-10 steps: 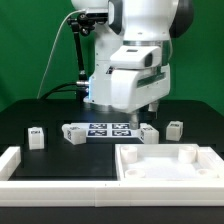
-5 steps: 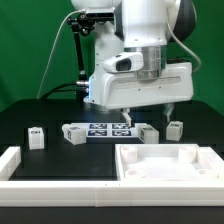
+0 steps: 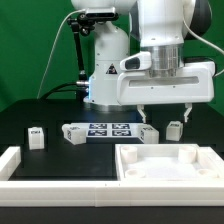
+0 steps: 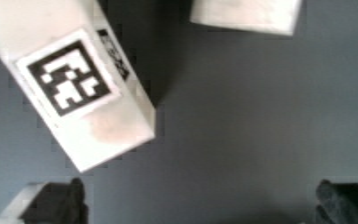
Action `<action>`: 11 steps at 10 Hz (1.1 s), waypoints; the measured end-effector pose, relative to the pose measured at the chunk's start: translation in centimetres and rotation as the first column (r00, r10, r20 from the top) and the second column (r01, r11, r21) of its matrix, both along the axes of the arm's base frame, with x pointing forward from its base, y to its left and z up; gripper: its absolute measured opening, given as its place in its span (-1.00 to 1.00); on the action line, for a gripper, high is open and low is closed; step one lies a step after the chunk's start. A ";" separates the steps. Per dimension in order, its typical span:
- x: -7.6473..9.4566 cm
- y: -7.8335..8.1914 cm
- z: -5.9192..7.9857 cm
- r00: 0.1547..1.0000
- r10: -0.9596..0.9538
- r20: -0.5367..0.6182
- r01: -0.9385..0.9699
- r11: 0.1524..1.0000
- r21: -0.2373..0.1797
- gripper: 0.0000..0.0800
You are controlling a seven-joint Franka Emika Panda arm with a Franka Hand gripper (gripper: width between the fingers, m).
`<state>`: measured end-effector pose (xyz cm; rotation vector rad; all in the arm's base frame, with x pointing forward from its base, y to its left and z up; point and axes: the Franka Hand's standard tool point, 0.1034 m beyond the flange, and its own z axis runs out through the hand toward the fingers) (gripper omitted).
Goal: Assemble one leg
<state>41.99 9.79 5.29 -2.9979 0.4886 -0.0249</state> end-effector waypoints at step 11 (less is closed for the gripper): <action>-4.1 1.2 -0.7 0.901 0.045 -0.431 0.018 0.990 0.141 0.62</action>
Offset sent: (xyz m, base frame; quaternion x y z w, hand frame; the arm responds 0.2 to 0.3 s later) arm -0.0386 0.0124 -0.0096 0.0094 -0.0833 0.0382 0.9957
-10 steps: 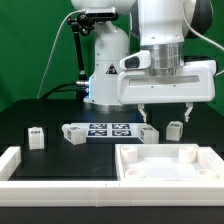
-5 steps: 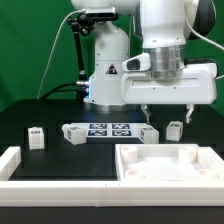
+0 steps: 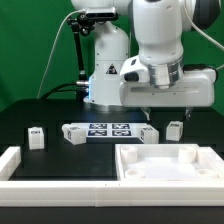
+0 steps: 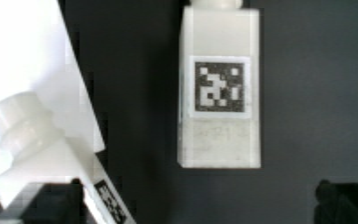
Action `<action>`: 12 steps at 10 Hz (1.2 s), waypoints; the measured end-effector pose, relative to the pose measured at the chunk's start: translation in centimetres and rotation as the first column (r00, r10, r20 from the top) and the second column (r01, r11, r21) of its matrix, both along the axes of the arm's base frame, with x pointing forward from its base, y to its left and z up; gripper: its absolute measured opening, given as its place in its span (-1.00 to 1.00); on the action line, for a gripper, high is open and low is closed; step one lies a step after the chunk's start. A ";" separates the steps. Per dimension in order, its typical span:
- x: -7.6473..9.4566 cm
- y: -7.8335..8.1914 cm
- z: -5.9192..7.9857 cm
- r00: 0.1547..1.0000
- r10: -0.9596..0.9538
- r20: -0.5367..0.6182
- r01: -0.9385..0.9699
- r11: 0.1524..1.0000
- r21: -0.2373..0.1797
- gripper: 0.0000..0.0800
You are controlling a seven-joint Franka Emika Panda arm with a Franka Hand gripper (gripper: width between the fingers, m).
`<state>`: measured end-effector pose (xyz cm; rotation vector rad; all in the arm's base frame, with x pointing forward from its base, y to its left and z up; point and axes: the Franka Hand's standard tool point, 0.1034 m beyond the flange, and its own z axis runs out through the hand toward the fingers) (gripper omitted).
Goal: Assemble one leg
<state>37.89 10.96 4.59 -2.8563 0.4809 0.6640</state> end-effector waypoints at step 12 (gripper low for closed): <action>-2.9 2.7 -3.5 0.875 0.076 -0.477 -0.009 0.990 0.142 0.62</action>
Offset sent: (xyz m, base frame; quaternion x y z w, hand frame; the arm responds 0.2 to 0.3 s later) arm -0.0085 0.0124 0.0027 0.0004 -0.1640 0.0162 0.9863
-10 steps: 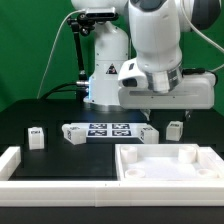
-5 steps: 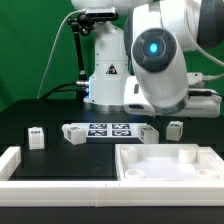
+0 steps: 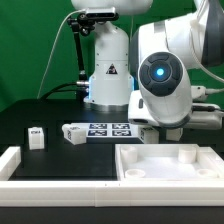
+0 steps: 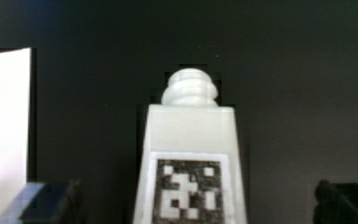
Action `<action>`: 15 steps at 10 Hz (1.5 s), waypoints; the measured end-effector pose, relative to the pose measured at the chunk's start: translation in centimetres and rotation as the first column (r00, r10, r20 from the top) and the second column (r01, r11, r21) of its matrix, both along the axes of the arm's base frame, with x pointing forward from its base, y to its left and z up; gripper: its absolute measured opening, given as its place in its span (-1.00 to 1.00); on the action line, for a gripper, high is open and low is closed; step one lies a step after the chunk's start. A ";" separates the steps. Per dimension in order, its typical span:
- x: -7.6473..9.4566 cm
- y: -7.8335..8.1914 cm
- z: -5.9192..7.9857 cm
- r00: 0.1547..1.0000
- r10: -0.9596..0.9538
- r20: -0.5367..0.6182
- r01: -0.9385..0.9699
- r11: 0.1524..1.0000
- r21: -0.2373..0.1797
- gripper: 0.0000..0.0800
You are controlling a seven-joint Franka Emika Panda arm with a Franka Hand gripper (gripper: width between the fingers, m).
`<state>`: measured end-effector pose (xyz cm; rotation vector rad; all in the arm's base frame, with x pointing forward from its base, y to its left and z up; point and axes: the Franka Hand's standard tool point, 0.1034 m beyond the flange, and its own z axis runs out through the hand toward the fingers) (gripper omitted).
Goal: Assemble one leg
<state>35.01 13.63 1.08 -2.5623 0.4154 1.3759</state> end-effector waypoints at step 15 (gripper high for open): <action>0.7 -0.9 2.9 1.000 0.005 -0.024 -0.005 1.000 0.026 -0.29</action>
Offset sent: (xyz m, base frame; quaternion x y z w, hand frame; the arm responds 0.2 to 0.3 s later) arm 0.0020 -0.0017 -0.0041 -0.0039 0.0056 0.0256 0.9997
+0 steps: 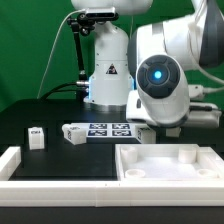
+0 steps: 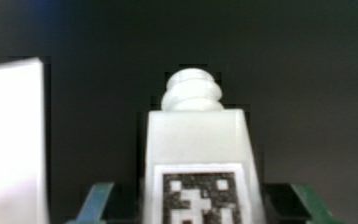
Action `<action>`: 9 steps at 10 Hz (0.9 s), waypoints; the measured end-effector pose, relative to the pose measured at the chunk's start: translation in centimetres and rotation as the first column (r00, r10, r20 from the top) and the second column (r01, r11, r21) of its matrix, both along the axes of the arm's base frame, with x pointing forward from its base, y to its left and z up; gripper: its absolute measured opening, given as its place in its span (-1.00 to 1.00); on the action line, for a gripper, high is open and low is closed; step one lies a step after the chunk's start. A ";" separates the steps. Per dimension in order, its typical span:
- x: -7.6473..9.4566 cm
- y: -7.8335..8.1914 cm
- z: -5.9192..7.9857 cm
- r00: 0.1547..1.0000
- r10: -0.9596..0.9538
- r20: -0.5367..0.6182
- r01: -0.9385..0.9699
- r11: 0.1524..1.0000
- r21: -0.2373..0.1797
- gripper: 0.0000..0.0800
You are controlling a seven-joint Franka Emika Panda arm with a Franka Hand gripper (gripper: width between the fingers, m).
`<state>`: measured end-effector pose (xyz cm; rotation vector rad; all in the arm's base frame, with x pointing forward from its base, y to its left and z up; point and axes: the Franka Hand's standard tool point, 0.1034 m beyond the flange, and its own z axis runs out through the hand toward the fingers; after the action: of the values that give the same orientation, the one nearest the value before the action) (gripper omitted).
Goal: Assemble one leg
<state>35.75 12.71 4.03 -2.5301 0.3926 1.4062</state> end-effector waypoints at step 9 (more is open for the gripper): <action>4.9 -0.6 5.3 0.897 0.027 0.442 0.008 0.997 -0.078 -0.29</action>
Offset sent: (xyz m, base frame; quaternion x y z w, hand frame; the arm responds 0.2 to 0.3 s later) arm 0.0308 -0.0078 0.0530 -0.0504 0.0590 -0.0096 0.9969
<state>40.61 12.07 9.31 -2.8097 0.3529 0.7836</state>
